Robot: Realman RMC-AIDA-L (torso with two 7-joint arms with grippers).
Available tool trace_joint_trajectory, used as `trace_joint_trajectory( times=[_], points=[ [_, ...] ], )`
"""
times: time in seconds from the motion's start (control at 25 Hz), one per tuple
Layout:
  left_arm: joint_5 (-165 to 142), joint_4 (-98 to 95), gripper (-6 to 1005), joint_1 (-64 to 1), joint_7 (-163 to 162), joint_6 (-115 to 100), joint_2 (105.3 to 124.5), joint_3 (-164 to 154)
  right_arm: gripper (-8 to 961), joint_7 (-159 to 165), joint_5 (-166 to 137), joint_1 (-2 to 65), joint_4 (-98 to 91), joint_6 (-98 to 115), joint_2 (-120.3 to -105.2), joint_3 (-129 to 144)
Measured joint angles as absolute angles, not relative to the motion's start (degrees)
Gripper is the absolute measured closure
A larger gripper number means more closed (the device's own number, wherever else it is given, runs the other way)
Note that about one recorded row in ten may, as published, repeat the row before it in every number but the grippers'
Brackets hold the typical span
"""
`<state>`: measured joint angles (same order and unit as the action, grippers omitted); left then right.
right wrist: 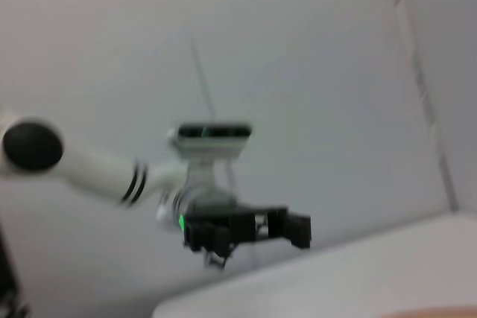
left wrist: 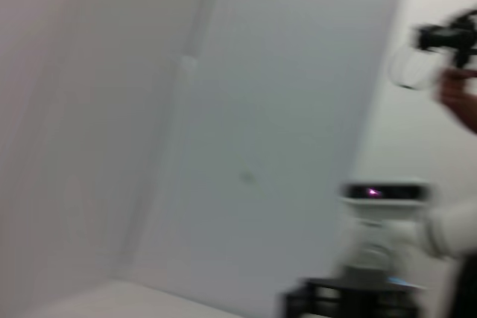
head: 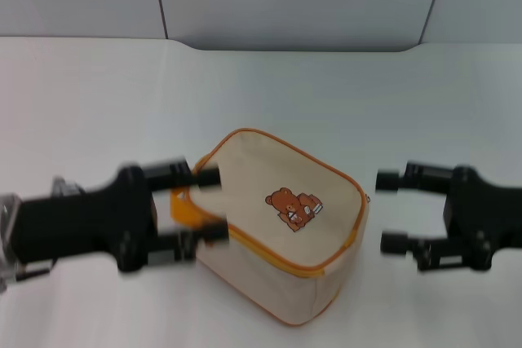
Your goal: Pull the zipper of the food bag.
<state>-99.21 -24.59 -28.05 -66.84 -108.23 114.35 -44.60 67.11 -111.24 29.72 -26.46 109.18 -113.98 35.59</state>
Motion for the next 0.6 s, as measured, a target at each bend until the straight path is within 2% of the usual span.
trace_joint_trajectory(
  times=[0.12, 0.36, 0.6],
  points=[
    [-102.97, -24.50, 315, -27.80, -66.80, -109.75, 114.48, -46.52, 124, 67.05, -115.70, 30.48, -26.60, 108.89, -114.11, 35.99],
    [-104.22, -24.36, 236, -26.62, -66.11, -108.95, 114.91, -46.83, 125, 65.85, -117.48, 30.57, -26.63, 107.87, -115.11, 35.96],
    [-104.26, -24.27, 170, -26.54, -66.15, -108.95, 114.82, -47.04, 127, 65.60, -117.33, 30.29, -26.65, 107.87, -115.18, 35.75]
  ],
)
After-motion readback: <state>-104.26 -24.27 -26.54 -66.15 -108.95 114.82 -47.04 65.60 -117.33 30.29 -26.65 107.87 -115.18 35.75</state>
